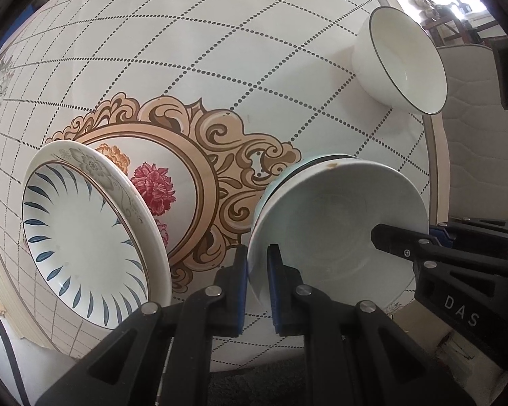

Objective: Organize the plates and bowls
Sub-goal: 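Carry the plain white bowl with both tools and lower it into the light-blue bowl, then open both tools and withdraw from the nested bowls, then move both tools to the dark-rimmed white bowl and close on its rim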

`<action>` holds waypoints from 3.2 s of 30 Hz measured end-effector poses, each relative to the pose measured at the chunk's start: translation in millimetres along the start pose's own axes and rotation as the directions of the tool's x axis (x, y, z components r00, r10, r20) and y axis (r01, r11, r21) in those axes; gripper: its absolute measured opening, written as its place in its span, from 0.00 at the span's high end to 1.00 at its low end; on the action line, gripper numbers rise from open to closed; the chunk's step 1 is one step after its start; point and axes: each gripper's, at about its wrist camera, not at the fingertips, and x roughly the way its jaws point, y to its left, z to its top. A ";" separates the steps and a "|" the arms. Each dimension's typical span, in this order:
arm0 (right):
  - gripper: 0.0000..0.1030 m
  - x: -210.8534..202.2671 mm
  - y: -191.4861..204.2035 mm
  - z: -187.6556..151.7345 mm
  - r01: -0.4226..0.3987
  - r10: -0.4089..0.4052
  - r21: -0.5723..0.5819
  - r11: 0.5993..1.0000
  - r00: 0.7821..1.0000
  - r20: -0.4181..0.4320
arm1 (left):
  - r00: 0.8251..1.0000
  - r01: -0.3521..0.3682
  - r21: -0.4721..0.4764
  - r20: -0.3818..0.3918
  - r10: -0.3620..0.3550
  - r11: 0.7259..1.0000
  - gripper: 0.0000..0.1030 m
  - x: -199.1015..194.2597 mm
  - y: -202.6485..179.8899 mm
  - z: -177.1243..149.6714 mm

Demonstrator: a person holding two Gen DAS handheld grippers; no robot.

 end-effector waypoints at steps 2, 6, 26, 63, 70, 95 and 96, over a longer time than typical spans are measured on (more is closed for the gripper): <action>0.87 -0.8 -2.6 -2.3 -0.008 0.008 0.010 1.000 1.000 -0.001 | 1.000 0.002 0.000 0.003 -0.002 1.000 0.91 -2.0 0.8 -2.6; 0.87 -0.5 -4.2 -4.9 -0.013 0.013 0.004 1.000 1.000 0.002 | 1.000 0.001 -0.004 0.011 -0.001 1.000 0.91 -3.7 -0.6 -5.6; 0.87 -5.8 -17.1 -7.6 -0.045 0.045 0.034 0.998 0.999 -0.006 | 0.999 -0.004 -0.013 0.037 0.005 1.000 0.91 -14.0 -3.3 -8.8; 0.00 -106.3 -143.3 44.8 -0.273 0.218 0.083 0.958 0.888 0.406 | 0.976 -0.045 0.000 0.213 0.044 0.999 0.29 -66.5 -70.5 113.9; 0.04 -81.7 -160.6 80.4 -0.220 0.165 0.125 0.967 0.922 0.349 | 0.986 -0.066 0.009 0.152 0.064 0.998 0.29 -40.5 -80.5 152.5; 0.89 -46.9 -151.2 112.7 -0.228 0.199 0.117 0.966 0.956 0.217 | 0.999 -0.004 0.071 0.051 0.000 0.997 0.94 -8.3 -109.1 169.0; 0.89 -47.1 -150.5 112.4 -0.225 0.197 0.116 0.967 0.956 0.218 | 0.998 -0.007 0.071 0.055 0.003 0.997 0.94 -9.3 -109.3 168.4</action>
